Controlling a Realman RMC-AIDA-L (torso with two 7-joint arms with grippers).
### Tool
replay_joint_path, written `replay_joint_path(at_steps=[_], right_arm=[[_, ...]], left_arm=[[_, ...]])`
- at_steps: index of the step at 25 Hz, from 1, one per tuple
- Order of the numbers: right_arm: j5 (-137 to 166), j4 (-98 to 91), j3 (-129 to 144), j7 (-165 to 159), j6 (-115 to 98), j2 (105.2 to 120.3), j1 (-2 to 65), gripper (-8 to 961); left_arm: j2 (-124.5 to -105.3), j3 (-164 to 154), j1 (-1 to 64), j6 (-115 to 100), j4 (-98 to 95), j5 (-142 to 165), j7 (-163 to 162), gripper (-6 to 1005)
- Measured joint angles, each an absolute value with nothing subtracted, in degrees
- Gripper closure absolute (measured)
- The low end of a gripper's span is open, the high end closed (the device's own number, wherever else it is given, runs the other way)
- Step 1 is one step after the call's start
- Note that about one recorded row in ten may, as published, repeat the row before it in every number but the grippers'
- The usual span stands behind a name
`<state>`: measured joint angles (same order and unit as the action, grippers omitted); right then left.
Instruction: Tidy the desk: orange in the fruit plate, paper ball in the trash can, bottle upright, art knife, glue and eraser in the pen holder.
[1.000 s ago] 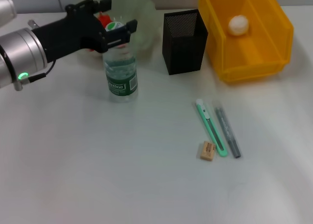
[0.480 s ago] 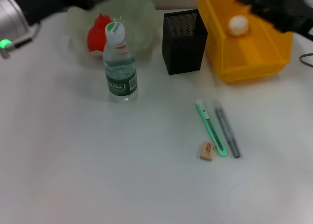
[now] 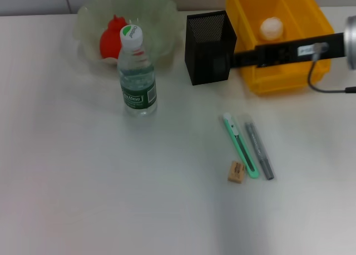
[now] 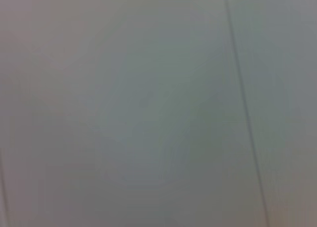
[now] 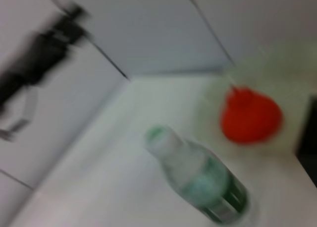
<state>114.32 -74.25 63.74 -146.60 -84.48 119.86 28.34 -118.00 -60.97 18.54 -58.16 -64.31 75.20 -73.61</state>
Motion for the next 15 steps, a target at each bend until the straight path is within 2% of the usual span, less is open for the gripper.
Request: replay_joint_path(at_steps=[3, 4, 5, 9, 15], right_arm=[[124.3, -74.7, 66.0, -159.1, -86.2, 119.42, 32.0, 354], [131.1, -74.0, 67.1, -165.5, -88.2, 119.25, 35.2, 369], [131.1, -74.0, 67.1, -165.5, -88.2, 119.25, 35.2, 383], [140.8, -66.8, 64.9, -169.1, -93.9, 119.59, 43.7, 398], [145.3, -58.1, 64.6, -169.1, -93.4, 119.21, 47.6, 398]], left_arm=[[-117.97, -59.6, 18.7, -58.2, -64.3, 76.7, -73.6, 222], [-117.92, -59.2, 18.7, -58.2, -64.3, 77.2, -73.6, 222], [-117.85, -59.1, 18.7, -58.3, -64.6, 77.5, -73.6, 222], [-117.61, -58.9, 19.0, -58.3, -64.9, 77.9, -73.6, 222], [-118.03, -58.9, 19.7, -58.0, -64.1, 78.5, -72.4, 222]])
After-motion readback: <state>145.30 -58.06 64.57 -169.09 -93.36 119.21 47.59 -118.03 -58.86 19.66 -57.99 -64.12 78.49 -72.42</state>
